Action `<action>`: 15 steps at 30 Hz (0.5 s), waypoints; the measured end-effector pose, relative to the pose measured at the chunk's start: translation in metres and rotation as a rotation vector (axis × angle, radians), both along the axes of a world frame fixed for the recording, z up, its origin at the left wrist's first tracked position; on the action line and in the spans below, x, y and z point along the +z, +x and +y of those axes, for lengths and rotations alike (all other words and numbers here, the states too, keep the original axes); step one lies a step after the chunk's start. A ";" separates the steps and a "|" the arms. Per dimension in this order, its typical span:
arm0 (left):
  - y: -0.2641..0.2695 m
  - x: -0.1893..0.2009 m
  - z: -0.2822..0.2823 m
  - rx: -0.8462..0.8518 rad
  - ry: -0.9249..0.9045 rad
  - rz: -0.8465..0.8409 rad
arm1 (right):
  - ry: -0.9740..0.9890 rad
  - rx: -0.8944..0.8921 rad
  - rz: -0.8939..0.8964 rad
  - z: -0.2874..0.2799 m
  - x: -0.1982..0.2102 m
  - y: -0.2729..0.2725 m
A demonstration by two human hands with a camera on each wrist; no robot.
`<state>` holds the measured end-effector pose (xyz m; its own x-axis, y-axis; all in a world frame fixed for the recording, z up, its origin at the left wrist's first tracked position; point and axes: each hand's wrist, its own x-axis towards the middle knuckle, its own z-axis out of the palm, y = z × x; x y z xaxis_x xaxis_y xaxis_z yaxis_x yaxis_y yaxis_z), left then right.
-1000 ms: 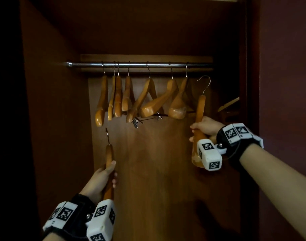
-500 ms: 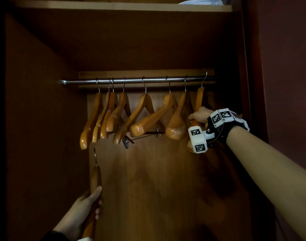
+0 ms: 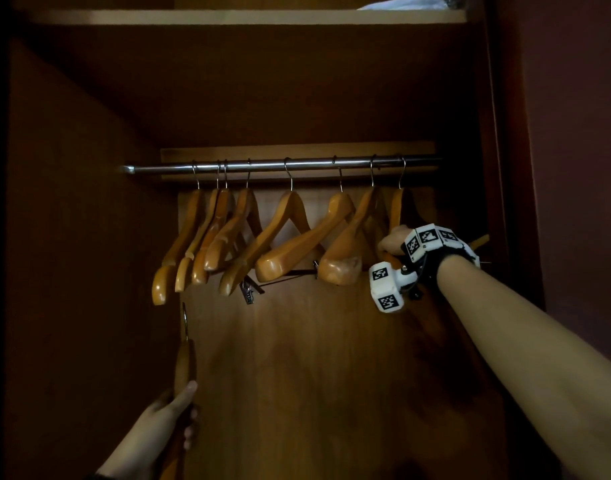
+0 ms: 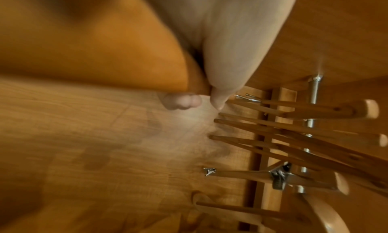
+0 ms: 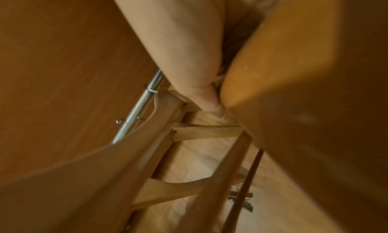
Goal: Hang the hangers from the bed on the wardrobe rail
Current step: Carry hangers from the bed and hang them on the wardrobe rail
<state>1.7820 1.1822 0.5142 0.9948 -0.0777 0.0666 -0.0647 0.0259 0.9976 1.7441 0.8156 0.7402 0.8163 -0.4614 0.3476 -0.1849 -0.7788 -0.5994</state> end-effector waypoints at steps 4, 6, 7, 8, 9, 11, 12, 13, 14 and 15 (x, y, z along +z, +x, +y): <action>-0.009 0.006 -0.006 0.002 -0.015 0.064 | 0.009 0.012 -0.001 0.010 0.001 -0.006; -0.015 0.010 -0.008 -0.001 -0.017 0.093 | 0.026 0.024 -0.016 0.011 -0.001 -0.006; -0.017 0.010 -0.008 -0.003 -0.024 0.098 | 0.035 0.038 -0.020 0.011 -0.004 -0.006; -0.016 0.010 -0.007 -0.002 -0.030 0.098 | 0.054 0.052 -0.027 0.012 -0.007 -0.007; -0.018 0.010 -0.008 -0.009 -0.039 0.097 | 0.073 0.066 -0.044 0.012 -0.010 -0.005; -0.021 0.010 -0.009 -0.030 -0.053 0.089 | 0.089 0.074 -0.076 0.012 -0.017 -0.006; -0.023 0.010 -0.010 -0.033 -0.060 0.082 | 0.085 0.071 -0.095 0.013 -0.020 -0.006; -0.026 0.012 -0.013 -0.033 -0.070 0.074 | 0.070 0.063 -0.121 0.014 -0.023 -0.007; -0.028 0.012 -0.015 -0.036 -0.077 0.063 | 0.058 0.053 -0.148 0.015 -0.025 -0.009; -0.031 0.014 -0.017 -0.042 -0.076 0.051 | 0.039 0.043 -0.174 0.016 -0.029 -0.011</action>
<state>1.7514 1.1650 0.5281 0.9929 -0.1164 0.0230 -0.0109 0.1033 0.9946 1.7330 0.8318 0.7112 0.7647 -0.4432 0.4677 -0.0430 -0.7594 -0.6492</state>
